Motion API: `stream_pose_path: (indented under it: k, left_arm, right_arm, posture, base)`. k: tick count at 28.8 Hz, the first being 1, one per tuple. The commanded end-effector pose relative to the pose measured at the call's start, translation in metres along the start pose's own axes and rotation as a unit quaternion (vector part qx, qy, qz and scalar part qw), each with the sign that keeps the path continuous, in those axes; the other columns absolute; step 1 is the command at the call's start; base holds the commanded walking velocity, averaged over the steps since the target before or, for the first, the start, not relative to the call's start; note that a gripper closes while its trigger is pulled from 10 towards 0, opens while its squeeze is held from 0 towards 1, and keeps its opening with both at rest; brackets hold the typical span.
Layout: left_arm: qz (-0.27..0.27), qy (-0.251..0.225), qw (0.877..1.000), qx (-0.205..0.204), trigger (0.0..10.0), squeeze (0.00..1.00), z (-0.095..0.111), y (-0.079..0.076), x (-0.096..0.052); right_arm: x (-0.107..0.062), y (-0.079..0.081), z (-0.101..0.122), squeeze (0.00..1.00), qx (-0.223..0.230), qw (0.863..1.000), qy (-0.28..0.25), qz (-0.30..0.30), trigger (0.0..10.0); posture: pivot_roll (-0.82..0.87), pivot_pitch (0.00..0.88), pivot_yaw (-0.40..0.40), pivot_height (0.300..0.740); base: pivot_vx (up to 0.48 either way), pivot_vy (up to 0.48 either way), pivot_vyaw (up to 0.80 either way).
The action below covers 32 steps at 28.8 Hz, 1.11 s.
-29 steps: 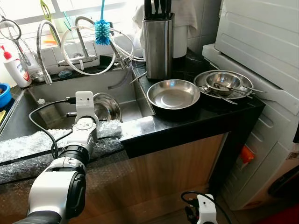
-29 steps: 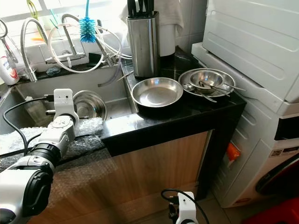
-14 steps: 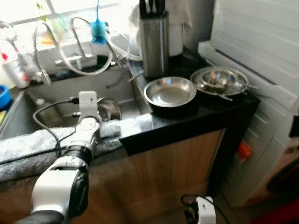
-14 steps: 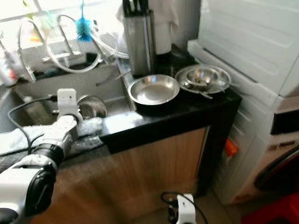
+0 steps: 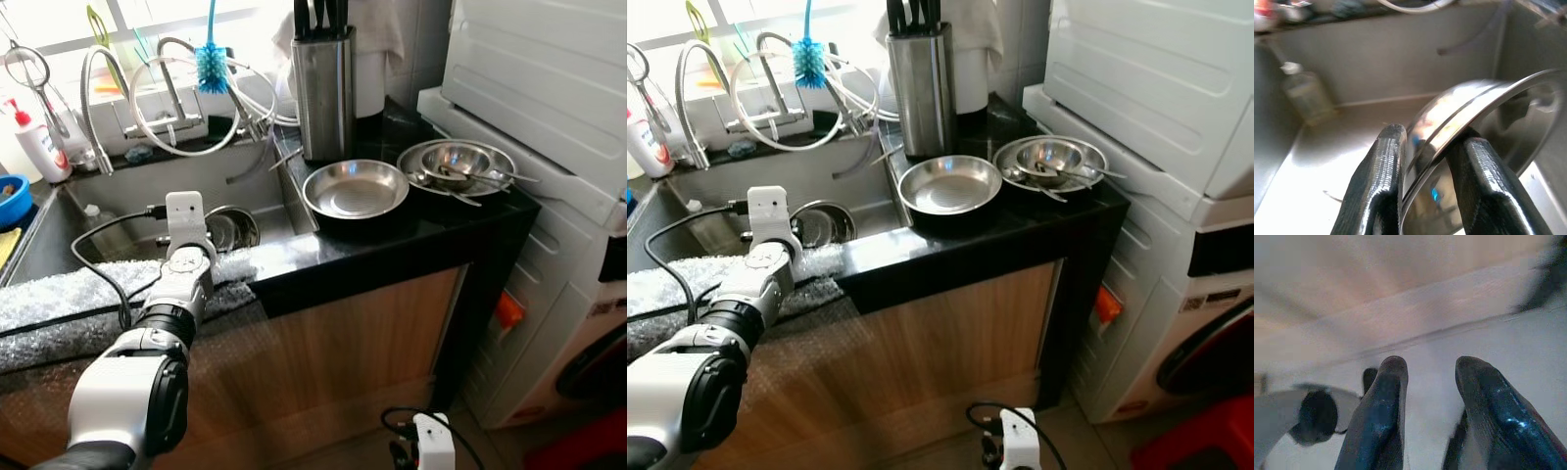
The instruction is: Kitchen organization
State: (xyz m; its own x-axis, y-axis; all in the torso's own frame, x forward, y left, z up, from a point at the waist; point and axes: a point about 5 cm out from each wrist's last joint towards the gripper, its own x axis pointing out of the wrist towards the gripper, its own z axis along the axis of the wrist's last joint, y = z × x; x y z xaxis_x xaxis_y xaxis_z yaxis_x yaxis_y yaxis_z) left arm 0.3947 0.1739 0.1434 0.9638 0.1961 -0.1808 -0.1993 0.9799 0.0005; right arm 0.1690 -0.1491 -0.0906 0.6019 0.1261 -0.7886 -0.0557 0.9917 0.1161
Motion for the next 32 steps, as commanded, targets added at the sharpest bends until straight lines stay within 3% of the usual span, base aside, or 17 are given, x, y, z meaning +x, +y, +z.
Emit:
stream_pose_path:
  k: [1,3,4,11,14,19,27,28,29,32]
  left_arm:
    - [0.002,0.01,1.0,0.004,10.0,1.0,-0.004,0.003,0.0]
    - [-0.004,0.005,1.0,0.001,10.0,1.0,-0.002,0.001,0.0]
    - [-0.016,-0.011,1.0,0.005,10.0,0.0,0.003,-0.002,0.0]
    - [-0.044,-0.039,0.998,-0.016,10.0,0.0,0.012,-0.01,0.0]
    - [-0.09,-0.077,0.992,-0.051,10.0,0.0,0.023,-0.02,-0.002]
    - [-0.086,-0.098,0.989,-0.074,10.0,0.0,0.032,-0.02,-0.002]
    - [-0.12,-0.092,0.987,-0.058,10.0,0.0,0.036,-0.032,-0.002]
    - [-0.122,-0.093,0.986,-0.059,10.0,0.09,0.036,-0.033,-0.002]
    - [-0.124,-0.091,0.986,-0.06,10.0,1.0,0.036,-0.034,-0.002]
    - [-0.131,-0.089,0.986,-0.055,10.0,1.0,0.036,-0.038,-0.003]
  right_arm:
    - [0.002,0.004,0.004,0.0,-0.001,1.0,-0.004,0.001,10.0]
    - [0.002,0.007,0.004,0.0,-0.001,1.0,-0.001,0.002,10.0]
    - [0.002,0.009,0.003,0.0,-0.002,1.0,0.002,0.002,10.0]
    - [0.002,0.008,0.003,0.0,-0.002,1.0,0.001,0.001,10.0]
    - [0.002,0.008,0.004,0.0,-0.001,1.0,0.001,-0.001,10.0]
    - [0.003,0.007,0.004,0.0,-0.001,1.0,0.0,-0.002,10.0]
    - [0.003,0.007,0.004,0.0,0.0,1.0,0.001,-0.005,10.0]
    - [0.003,0.007,0.004,0.0,0.0,1.0,0.001,-0.005,10.0]
    - [0.003,0.007,0.004,0.0,0.002,1.0,0.001,-0.006,10.0]
    - [0.003,0.007,0.003,0.0,0.002,1.0,0.002,-0.007,10.0]
  posture:
    - [-0.02,0.0,0.131,0.74]
    - [-0.02,0.0,0.132,0.74]
    - [-0.02,0.0,0.133,0.74]
    - [-0.02,0.0,0.133,0.74]
    - [-0.02,0.0,0.135,0.74]
    - [-0.02,0.0,0.134,0.74]
    - [-0.02,0.0,0.14,0.74]
    - [-0.02,0.0,0.141,0.74]
    - [-0.02,0.0,0.142,0.74]
    - [-0.02,0.0,0.144,0.74]
  base:
    - [0.0,0.0,0.0]
    - [0.0,0.0,0.0]
    - [0.0,0.0,0.0]
    - [0.0,0.0,0.0]
    - [0.0,0.0,0.0]
    - [0.0,0.0,0.0]
    - [0.0,0.0,0.0]
    - [0.0,0.0,0.0]
    - [0.0,0.0,0.0]
    - [0.0,0.0,0.0]
